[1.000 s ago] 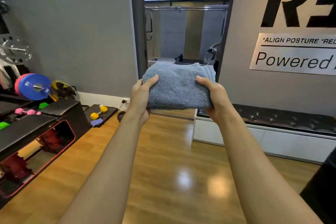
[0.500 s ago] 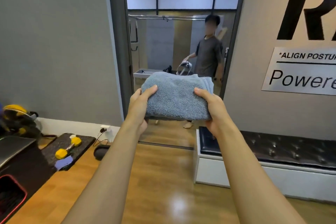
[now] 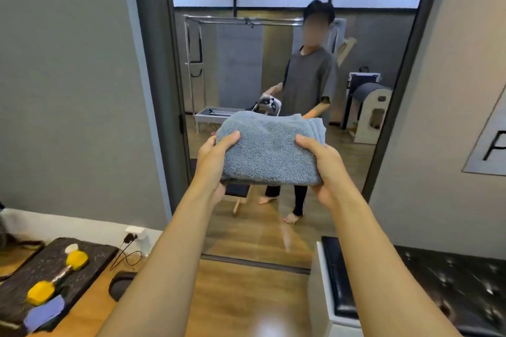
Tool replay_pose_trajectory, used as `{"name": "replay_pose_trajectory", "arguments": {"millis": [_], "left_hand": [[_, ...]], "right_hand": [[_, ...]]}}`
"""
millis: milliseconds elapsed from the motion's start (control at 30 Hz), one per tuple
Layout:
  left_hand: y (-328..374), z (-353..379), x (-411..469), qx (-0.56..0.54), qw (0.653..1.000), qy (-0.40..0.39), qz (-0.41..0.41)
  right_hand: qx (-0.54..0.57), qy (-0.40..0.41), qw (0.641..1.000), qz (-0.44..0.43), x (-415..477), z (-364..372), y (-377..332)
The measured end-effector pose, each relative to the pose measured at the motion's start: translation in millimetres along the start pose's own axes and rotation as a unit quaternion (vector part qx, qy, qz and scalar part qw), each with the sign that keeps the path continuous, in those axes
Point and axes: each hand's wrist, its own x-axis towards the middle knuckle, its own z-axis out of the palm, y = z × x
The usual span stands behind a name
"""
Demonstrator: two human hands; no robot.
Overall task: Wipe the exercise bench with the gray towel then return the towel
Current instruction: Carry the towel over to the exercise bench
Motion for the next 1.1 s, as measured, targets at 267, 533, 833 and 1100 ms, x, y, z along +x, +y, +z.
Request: {"name": "replay_pose_trajectory", "arguments": {"millis": [267,533,833,1100], "left_hand": [[-32,11,230,0.006,1.0,0.024,-0.003],[-82,7,477,0.004,1.0,0.019,0.005],[-133,54,750,-0.001,1.0,0.002,-0.014],[-201,119,973,-0.002,1.0,0.003,-0.019]], "right_hand": [[-0.008,-0.018,1.0,0.012,238,21,26],[-0.006,-0.018,1.0,-0.02,474,44,69],[-0.012,0.023,1.0,0.011,747,34,86],[-0.014,0.017,1.0,0.012,991,-8,103]]}}
